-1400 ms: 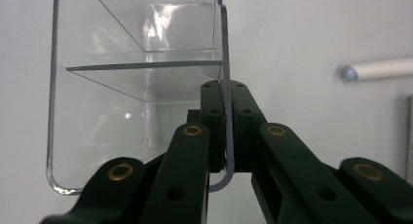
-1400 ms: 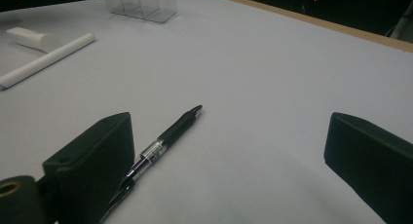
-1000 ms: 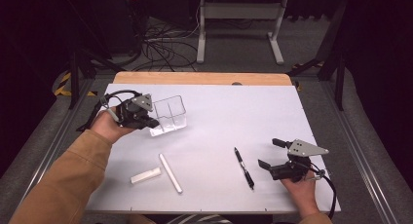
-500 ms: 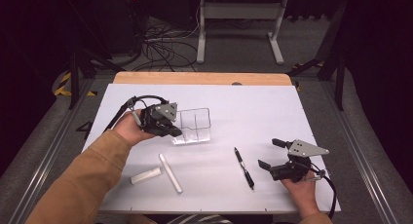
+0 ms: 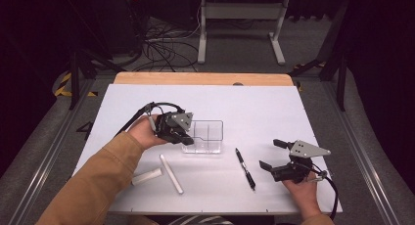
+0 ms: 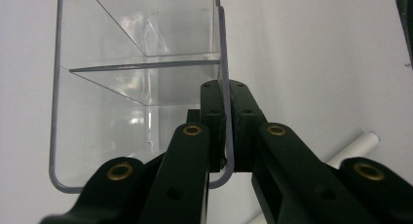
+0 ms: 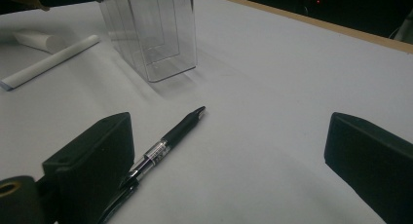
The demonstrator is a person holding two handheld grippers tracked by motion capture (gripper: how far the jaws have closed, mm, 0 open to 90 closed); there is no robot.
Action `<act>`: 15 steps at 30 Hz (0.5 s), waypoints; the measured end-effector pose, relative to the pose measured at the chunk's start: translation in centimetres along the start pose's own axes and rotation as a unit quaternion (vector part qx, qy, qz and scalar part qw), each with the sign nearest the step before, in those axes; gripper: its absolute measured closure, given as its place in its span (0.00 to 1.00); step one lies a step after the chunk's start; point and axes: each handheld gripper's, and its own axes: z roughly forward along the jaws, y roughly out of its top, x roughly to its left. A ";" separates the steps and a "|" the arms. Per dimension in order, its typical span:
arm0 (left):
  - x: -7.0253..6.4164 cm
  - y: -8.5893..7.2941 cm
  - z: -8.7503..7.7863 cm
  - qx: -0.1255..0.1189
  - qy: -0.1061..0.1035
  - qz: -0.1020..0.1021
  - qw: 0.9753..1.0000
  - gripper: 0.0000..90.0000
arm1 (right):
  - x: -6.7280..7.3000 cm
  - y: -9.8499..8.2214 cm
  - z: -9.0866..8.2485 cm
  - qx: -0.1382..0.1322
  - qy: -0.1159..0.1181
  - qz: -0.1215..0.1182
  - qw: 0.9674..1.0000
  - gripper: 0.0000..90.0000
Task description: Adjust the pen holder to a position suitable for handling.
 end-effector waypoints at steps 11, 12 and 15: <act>0.5 -0.2 1.0 0.011 -0.014 0.003 1.000 0.97 | 0.1 0.0 0.0 0.002 -0.001 -0.002 1.000 0.05; 0.6 -0.2 1.0 0.009 -0.016 0.004 1.000 0.96 | 0.1 0.0 0.0 0.002 0.000 -0.002 1.000 0.05; 0.6 -0.2 1.1 0.008 -0.018 0.007 1.000 0.96 | 0.1 0.0 0.0 0.002 0.000 -0.002 1.000 0.05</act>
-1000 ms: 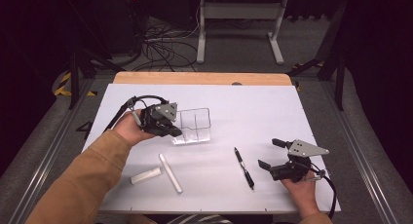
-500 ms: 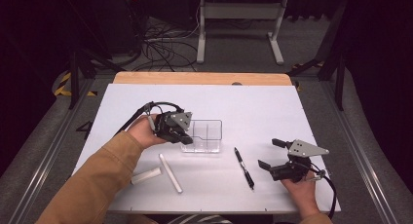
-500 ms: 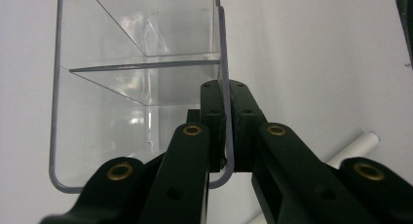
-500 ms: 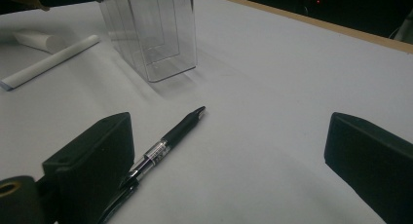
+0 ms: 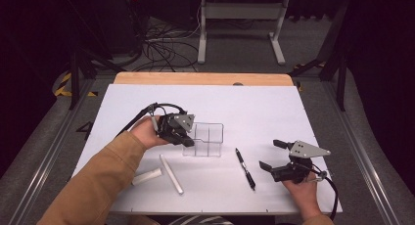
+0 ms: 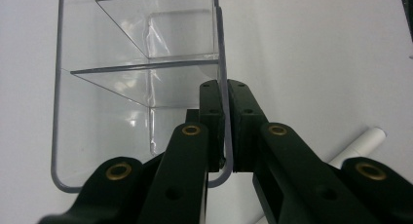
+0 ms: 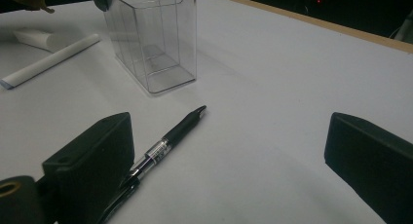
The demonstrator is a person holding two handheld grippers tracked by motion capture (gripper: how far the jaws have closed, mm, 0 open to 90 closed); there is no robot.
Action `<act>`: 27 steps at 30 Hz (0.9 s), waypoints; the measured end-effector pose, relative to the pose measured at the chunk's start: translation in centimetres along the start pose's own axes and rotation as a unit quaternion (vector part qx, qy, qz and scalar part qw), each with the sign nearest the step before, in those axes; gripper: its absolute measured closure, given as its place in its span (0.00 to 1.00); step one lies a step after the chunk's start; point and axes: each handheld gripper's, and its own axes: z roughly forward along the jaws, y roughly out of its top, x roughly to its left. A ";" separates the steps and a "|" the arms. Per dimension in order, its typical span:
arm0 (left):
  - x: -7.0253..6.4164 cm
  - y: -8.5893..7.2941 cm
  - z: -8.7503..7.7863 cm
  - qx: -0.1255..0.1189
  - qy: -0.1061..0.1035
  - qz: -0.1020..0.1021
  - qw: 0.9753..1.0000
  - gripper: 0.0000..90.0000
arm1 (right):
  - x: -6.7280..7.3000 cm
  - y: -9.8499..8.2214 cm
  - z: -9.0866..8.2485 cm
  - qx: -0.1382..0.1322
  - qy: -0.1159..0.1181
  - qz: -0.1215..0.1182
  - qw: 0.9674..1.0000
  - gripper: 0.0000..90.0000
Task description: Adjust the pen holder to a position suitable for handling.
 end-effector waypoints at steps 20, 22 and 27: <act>-0.8 0.3 -0.1 0.009 0.006 -0.007 1.000 0.74 | 0.0 0.0 0.0 0.000 0.000 0.000 1.000 0.05; -0.9 0.3 -0.2 0.013 0.007 -0.008 1.000 0.70 | 0.0 0.0 0.0 0.001 0.000 0.000 1.000 0.05; -1.3 0.7 0.1 0.025 0.016 -0.011 0.999 0.63 | 0.0 0.0 0.0 0.001 0.000 0.000 1.000 0.05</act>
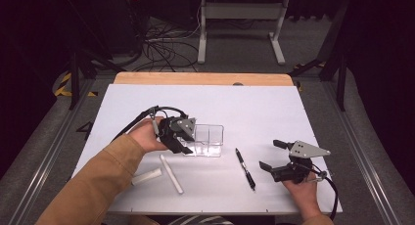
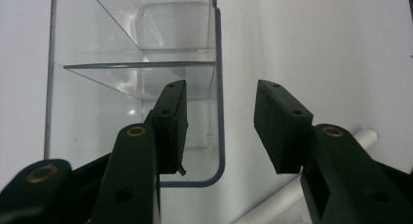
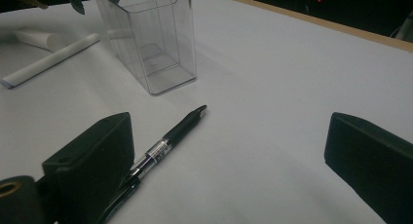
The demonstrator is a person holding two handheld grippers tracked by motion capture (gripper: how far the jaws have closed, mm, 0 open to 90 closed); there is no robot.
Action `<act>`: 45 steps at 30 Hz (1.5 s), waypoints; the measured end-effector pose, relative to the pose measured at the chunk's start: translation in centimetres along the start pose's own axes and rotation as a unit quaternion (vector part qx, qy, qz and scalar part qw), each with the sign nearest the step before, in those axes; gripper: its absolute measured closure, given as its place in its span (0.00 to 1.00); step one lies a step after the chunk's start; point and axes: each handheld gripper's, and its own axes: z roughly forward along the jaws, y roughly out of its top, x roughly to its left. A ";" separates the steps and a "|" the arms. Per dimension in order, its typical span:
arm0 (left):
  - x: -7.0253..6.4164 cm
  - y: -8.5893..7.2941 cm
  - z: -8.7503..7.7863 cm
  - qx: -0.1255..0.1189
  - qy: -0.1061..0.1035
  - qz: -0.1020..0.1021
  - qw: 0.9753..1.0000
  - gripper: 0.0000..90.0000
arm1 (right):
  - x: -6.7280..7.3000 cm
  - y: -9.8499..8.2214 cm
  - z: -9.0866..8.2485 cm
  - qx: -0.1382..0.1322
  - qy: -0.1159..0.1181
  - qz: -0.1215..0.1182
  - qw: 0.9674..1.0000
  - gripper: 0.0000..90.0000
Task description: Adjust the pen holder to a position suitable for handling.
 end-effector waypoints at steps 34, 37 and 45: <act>-4.1 -4.3 -8.8 -0.226 0.135 -0.122 0.957 0.16 | 0.7 0.7 -1.1 -0.028 -0.015 -0.008 0.999 0.00; -4.8 -4.9 -8.8 -0.242 0.150 -0.138 0.949 0.08 | 1.0 1.0 -1.3 -0.020 -0.012 -0.004 1.000 0.00; -6.7 -6.8 -9.2 -0.295 0.169 -0.170 0.925 0.03 | 1.9 1.7 -2.1 -0.029 -0.018 -0.002 0.999 0.00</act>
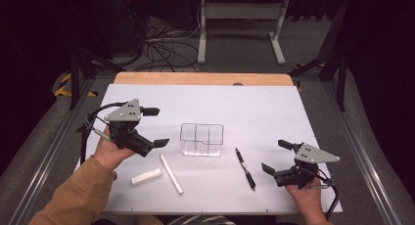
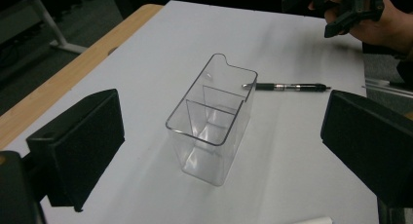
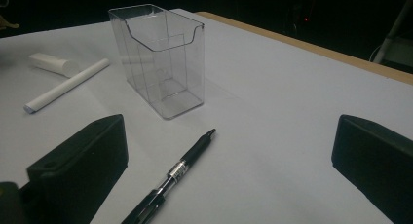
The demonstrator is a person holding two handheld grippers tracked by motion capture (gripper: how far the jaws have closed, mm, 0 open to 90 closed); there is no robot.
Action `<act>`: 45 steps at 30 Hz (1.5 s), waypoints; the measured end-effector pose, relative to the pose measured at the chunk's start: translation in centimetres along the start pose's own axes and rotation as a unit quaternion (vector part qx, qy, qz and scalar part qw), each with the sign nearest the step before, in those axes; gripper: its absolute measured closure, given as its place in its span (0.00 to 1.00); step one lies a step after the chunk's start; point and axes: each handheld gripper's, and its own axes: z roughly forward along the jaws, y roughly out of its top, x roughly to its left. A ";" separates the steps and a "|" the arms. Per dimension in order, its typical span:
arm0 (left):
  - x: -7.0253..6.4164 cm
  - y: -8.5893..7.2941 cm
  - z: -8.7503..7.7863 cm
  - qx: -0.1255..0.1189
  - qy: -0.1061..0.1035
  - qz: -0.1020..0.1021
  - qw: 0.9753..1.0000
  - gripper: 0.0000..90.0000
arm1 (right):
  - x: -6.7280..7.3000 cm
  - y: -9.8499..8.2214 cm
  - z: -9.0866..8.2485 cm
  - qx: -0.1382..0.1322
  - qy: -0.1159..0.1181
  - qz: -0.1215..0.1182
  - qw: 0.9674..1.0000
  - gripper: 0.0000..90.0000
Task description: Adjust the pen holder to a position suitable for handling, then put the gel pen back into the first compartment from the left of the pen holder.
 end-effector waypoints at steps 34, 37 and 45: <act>-4.2 -8.7 -5.4 -0.075 0.144 -0.078 0.984 0.00 | 2.1 4.2 0.4 -0.033 -0.001 0.025 0.999 0.03; -4.3 -9.4 -5.2 -0.083 0.139 -0.086 0.983 0.00 | 2.2 4.1 0.4 -0.022 -0.005 0.014 1.000 0.06; -5.1 -10.2 -4.9 -0.072 0.162 -0.075 0.981 0.00 | 2.4 4.4 0.3 -0.004 -0.019 0.000 1.000 0.09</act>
